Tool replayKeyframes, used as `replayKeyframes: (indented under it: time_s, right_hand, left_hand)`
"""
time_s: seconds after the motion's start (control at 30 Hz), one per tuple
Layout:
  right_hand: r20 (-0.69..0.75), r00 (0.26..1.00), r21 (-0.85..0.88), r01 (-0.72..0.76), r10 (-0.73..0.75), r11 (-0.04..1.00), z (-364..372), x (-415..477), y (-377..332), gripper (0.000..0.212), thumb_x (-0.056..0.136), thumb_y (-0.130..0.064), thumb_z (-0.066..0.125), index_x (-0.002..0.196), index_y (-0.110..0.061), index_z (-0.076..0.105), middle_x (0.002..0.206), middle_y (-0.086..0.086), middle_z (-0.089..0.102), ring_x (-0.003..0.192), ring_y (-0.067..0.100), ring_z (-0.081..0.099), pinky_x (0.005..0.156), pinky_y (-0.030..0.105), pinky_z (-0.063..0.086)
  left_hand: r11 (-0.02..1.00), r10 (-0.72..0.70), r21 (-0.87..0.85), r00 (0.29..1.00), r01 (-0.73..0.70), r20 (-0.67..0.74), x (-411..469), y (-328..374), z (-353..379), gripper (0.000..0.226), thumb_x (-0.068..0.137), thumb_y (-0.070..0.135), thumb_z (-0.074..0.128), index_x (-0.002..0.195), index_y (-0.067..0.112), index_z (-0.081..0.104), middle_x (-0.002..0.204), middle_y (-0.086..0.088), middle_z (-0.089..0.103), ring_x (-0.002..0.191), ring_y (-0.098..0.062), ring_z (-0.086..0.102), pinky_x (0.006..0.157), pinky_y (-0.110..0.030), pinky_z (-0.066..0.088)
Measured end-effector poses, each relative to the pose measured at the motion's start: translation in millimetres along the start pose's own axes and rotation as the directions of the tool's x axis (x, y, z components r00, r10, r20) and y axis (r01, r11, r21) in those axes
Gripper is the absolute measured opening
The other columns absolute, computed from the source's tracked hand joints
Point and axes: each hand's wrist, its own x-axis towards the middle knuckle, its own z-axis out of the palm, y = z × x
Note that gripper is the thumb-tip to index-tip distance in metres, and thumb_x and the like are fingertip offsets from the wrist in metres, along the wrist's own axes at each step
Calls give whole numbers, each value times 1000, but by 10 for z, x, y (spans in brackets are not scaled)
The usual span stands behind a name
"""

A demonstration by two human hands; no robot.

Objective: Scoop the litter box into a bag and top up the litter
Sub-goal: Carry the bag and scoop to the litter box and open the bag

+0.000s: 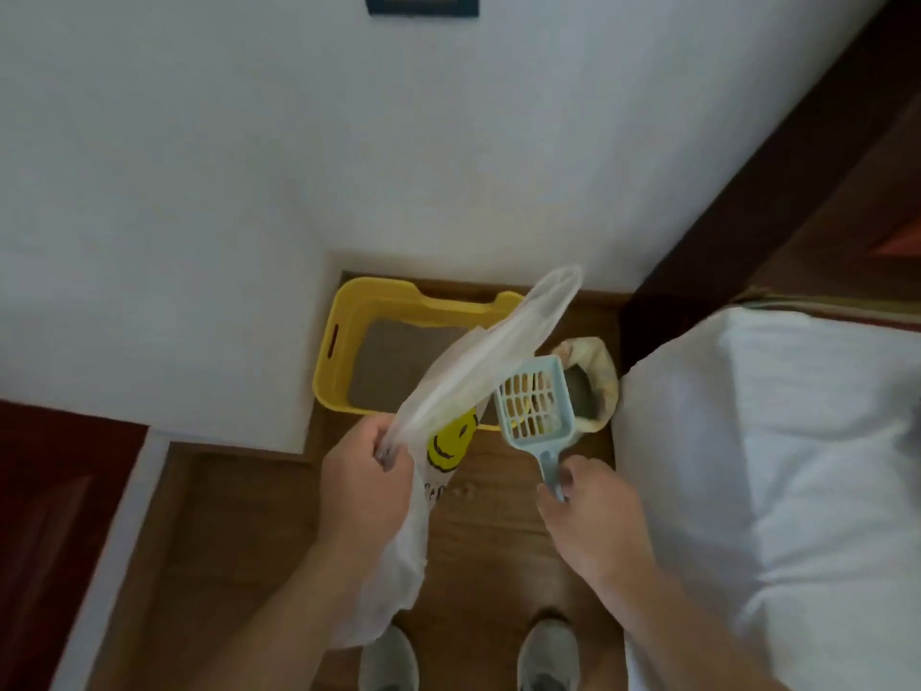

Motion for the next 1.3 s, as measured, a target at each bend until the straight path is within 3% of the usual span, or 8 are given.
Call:
replayKeyframes:
  time_s: [0.13, 0.33, 0.47, 0.7, 0.8, 1.0, 1.17, 1.3]
  right_hand:
    - [-20, 999, 4, 31, -31, 1000, 762, 640, 104, 14, 91, -33, 59, 82, -22, 56, 77, -6, 58, 67, 9, 55, 56, 26, 42]
    - [-186, 978, -13, 93, -94, 996, 1555, 1748, -32, 13, 87, -31, 63, 82, -19, 61, 73, -5, 58, 61, 9, 51, 48, 25, 33]
    - [-200, 976, -4, 85, -84, 996, 2006, 2458, -89, 14, 85, -28, 63, 84, -14, 64, 78, 2, 64, 68, 19, 58, 55, 29, 42]
    - [-180, 980, 30, 88, -81, 996, 2496, 3138, 18, 13, 88, -24, 66, 98, -16, 67, 88, -1, 66, 78, 15, 64, 59, 25, 50]
    - [-168, 982, 3, 93, -91, 996, 2523, 3341, 55, 17, 89, -24, 65, 101, -13, 67, 92, 3, 67, 81, 18, 65, 63, 28, 54]
    - [-158, 982, -95, 91, -105, 991, 2563, 3598, 113, 27, 89, -26, 66, 109, -9, 65, 100, 7, 67, 87, 23, 65, 63, 28, 48]
    - [-160, 984, -80, 72, -84, 994, 2584, 3655, 124, 22, 90, -25, 64, 104, -9, 67, 98, 6, 68, 84, 21, 66, 61, 29, 53]
    - [-190, 977, -14, 97, -98, 995, 2522, 3616, 119, 20, 90, -27, 65, 100, -10, 66, 102, 8, 69, 91, 23, 67, 70, 33, 58]
  left_hand:
    - [999, 43, -20, 997, -45, -64, 458, -702, 355, 19, 87, 9, 65, 92, 27, 64, 77, 7, 65, 68, -13, 63, 55, -30, 53]
    - [987, 97, -90, 948, -130, -303, 1243, -1301, 660, 15, 86, 5, 61, 90, 20, 58, 74, 9, 58, 63, 4, 55, 50, -7, 40]
    - [966, 196, -82, 900, -246, -389, 1664, -1530, 948, 23, 84, 5, 61, 94, 25, 55, 77, 15, 56, 67, -2, 55, 55, -3, 38]
    - [945, 251, -114, 904, -306, -346, 2095, -1713, 1524, 20, 87, 10, 62, 96, 26, 55, 75, 10, 59, 62, -5, 54, 51, -8, 38]
    - [946, 244, -123, 908, -300, -341, 2173, -1810, 1673, 27, 85, 9, 63, 86, 35, 53, 73, 8, 60, 63, -8, 55, 52, -11, 40]
    - [936, 225, -184, 911, -301, -345, 2254, -1897, 1824, 28, 84, 9, 66, 85, 34, 55, 70, 4, 60, 63, -14, 57, 52, -20, 45]
    - [923, 232, -214, 907, -319, -353, 2275, -1879, 1872, 28, 84, 8, 67, 86, 33, 55, 73, 5, 62, 64, -15, 59, 55, -27, 51]
    - [921, 244, -207, 903, -330, -353, 2266, -1872, 1889, 27, 85, 10, 67, 83, 34, 55, 74, 2, 62, 63, -17, 59, 57, -38, 54]
